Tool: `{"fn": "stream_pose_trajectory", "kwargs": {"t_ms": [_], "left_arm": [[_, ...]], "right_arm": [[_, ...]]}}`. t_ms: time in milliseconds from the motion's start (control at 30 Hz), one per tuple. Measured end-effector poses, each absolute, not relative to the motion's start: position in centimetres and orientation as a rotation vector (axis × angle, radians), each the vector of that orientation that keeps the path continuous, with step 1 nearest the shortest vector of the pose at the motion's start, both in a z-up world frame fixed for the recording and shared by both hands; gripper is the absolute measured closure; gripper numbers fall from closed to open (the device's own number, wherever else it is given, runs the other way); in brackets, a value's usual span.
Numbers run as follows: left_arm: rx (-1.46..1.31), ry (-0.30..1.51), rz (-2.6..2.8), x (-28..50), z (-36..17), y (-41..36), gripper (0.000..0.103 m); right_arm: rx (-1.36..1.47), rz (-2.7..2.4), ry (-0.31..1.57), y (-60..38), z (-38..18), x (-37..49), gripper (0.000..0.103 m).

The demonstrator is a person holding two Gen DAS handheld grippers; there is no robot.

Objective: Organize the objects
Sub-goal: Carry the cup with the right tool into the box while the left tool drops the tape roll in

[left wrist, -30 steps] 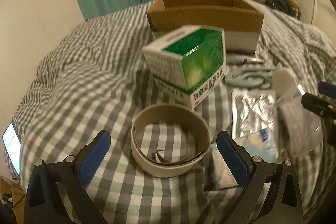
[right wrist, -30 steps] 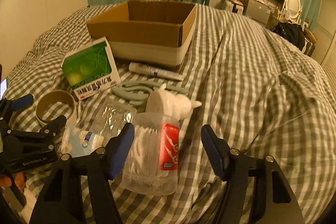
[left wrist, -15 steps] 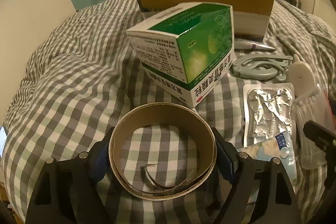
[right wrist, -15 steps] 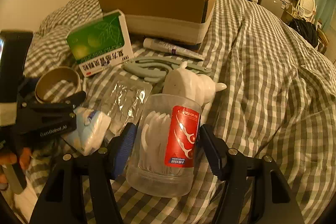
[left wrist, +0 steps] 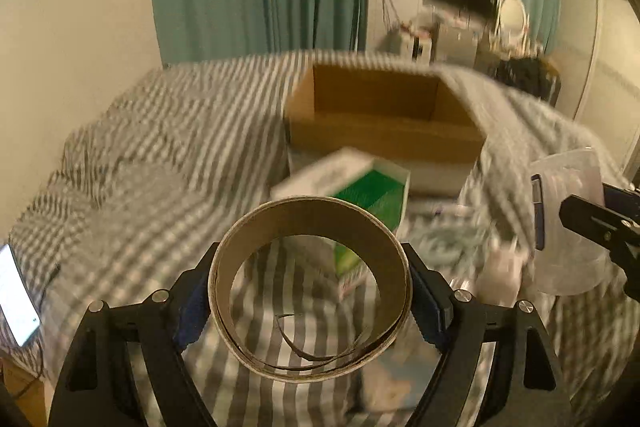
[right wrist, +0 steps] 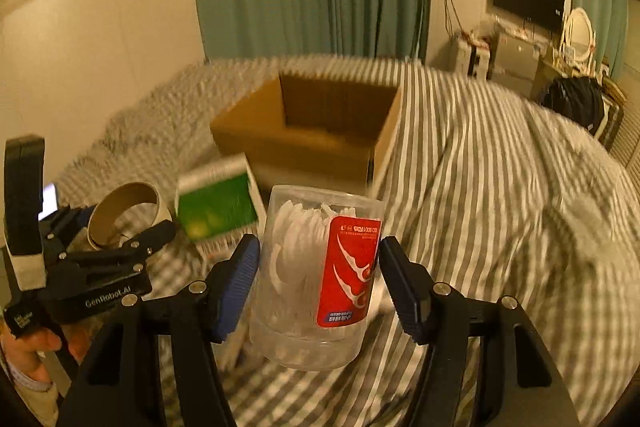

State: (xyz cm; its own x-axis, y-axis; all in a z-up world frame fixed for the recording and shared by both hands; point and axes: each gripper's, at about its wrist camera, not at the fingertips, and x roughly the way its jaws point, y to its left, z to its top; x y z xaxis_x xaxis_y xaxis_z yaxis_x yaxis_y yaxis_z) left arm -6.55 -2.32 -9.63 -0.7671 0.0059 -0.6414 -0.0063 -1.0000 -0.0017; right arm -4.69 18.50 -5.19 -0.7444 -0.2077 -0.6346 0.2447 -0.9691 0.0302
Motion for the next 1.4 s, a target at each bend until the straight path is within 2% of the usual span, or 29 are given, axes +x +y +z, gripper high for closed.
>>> {"fn": "stream_pose_trajectory", "kwargs": {"t_ms": [300, 700, 900, 1100, 1267, 1400], "left_arm": [[-0.865, 0.015, 2.985, -11.3, -2.8, -0.6, 0.018], [-0.839, 0.001, 2.981, -21.8, -1.2, 0.2, 0.018], [-0.84, 0.103, 2.961, -25.3, -3.1, 1.5, 0.018], [-0.883, 0.109, 2.894, -27.7, -6.3, 2.4, 0.018], [-0.899, 0.195, 2.848, -28.3, -8.2, 3.5, 0.018], [-0.966, 0.157, 2.804, -29.0, -9.2, 3.2, 0.018]], "right_arm": [[0.832, -2.704, 0.055, 19.0, 0.2, -10.4, 0.041], [0.689, -2.692, 0.073, 18.3, 4.4, -20.2, 0.041], [0.73, -2.662, 0.133, 16.7, 2.3, -25.5, 0.041], [0.852, -2.603, 0.04, 17.1, -1.8, -29.1, 0.041], [0.926, -2.577, 0.016, 18.2, -4.7, -30.7, 0.041], [0.95, -2.576, 0.006, 18.8, -5.7, -30.9, 0.041]]}}
